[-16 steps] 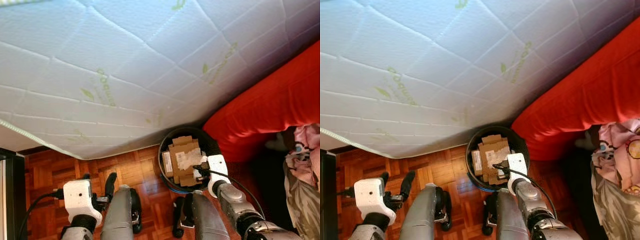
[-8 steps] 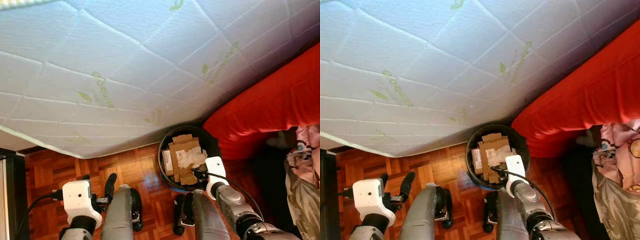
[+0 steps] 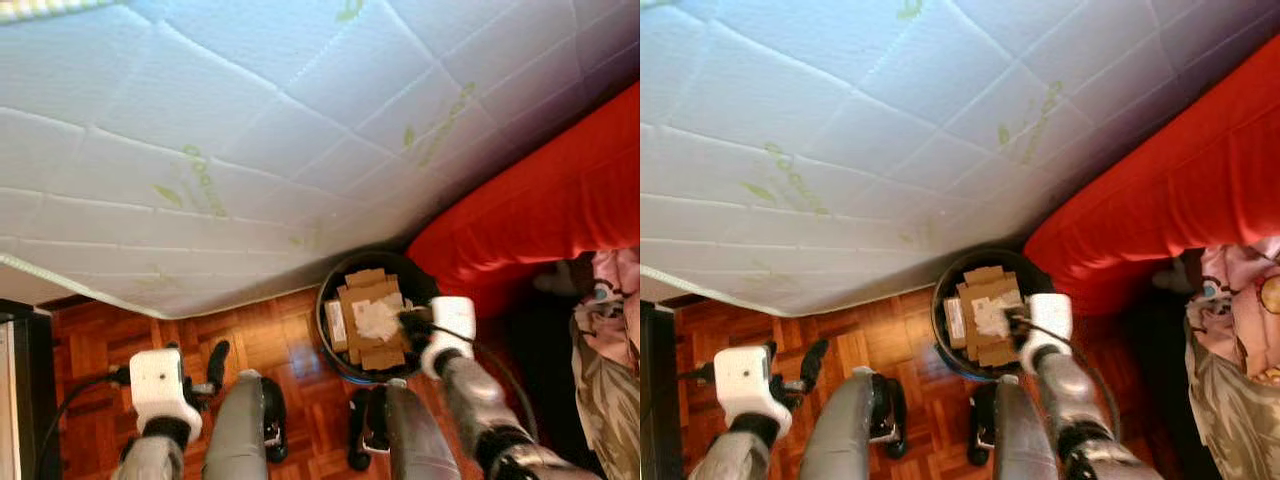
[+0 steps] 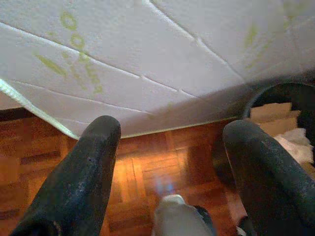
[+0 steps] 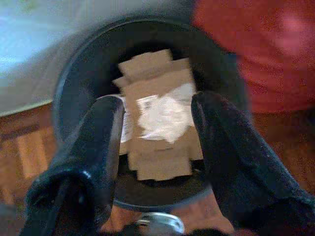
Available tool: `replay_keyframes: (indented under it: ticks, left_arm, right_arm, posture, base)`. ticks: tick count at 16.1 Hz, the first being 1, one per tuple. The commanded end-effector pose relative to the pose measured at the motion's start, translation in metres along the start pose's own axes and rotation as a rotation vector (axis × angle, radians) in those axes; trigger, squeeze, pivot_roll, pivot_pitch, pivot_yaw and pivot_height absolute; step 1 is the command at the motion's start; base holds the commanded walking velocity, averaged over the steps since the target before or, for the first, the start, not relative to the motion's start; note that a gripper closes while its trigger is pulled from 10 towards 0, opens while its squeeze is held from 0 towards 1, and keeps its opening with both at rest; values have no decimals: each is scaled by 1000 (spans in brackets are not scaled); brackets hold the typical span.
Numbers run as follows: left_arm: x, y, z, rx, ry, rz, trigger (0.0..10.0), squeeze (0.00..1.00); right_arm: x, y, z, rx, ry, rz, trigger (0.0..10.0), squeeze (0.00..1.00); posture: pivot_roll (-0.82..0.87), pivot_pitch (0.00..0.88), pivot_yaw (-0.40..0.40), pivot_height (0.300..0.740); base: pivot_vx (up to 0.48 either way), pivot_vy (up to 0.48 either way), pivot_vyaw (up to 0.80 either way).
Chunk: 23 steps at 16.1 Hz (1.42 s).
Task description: Clean up the room
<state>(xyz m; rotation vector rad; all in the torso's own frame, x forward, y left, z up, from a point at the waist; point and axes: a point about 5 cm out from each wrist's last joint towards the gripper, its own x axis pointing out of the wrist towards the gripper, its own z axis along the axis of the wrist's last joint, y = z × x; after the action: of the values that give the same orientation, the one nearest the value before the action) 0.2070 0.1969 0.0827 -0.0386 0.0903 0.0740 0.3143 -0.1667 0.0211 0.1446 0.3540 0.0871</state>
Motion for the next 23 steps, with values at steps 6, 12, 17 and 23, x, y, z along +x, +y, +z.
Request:
replay_keyframes:
  ticks: [6,12,17,23]
  left_arm:
    - [10,29,-43,5,113,102,10000,0]
    - [17,41,-87,-26,263,158,10000,0]
    - [-1,42,-135,-58,504,192,10000,0]
    - [-17,44,-157,-32,667,197,10000,0]
  right_arm:
    - [-31,-19,-55,58,135,-77,10000,0]
    - [-50,-28,-87,76,276,-162,10000,0]
    - [-63,-27,-108,62,383,-173,10000,0]
    - [-73,-24,-124,72,464,-184,10000,0]
  posture:
    - [164,249,-81,740]
    - [138,124,-61,740]
    - [143,2,-60,740]
    - [115,0,-46,740]
  base:
    - [0,0,0]
    - [0,0,0]
    - [0,0,0]
    - [0,0,-130]
